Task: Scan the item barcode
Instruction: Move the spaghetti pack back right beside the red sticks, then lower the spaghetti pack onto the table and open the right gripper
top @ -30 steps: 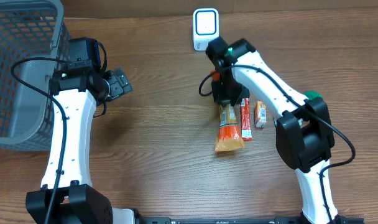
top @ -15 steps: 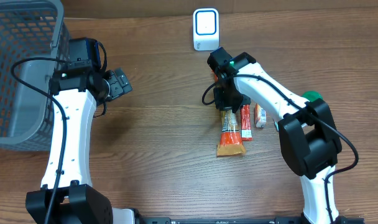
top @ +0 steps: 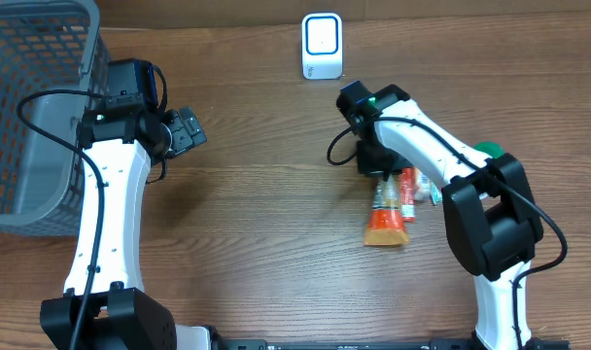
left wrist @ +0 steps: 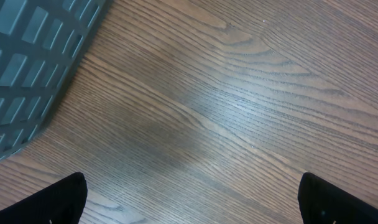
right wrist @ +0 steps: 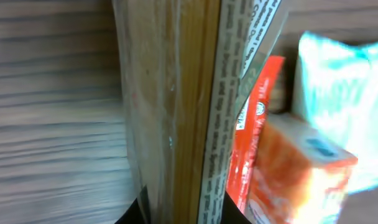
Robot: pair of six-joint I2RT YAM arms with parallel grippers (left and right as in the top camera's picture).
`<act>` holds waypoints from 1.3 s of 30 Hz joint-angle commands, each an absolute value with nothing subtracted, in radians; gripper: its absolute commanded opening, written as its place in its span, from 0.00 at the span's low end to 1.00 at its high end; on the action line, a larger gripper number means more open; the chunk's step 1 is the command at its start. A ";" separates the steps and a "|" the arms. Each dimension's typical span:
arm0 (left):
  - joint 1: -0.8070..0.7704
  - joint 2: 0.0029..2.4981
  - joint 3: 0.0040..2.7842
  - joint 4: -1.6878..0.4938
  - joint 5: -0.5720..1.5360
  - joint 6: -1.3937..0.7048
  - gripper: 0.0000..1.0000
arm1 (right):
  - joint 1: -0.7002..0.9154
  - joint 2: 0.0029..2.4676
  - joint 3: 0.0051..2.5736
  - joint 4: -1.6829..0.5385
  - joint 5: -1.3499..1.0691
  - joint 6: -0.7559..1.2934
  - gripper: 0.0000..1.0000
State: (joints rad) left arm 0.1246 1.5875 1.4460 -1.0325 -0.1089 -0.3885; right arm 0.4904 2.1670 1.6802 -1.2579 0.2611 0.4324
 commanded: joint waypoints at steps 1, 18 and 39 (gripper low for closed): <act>0.124 1.595 1.443 -1.032 -0.112 -0.377 1.00 | 0.443 2.235 1.629 -1.286 0.400 0.439 0.04; 0.124 1.595 1.443 -1.032 -0.112 -0.377 1.00 | 0.448 2.229 1.629 -1.237 0.119 0.316 0.04; 0.124 1.595 1.443 -1.032 -0.112 -0.377 1.00 | 0.428 2.055 1.621 -1.246 0.031 0.305 0.06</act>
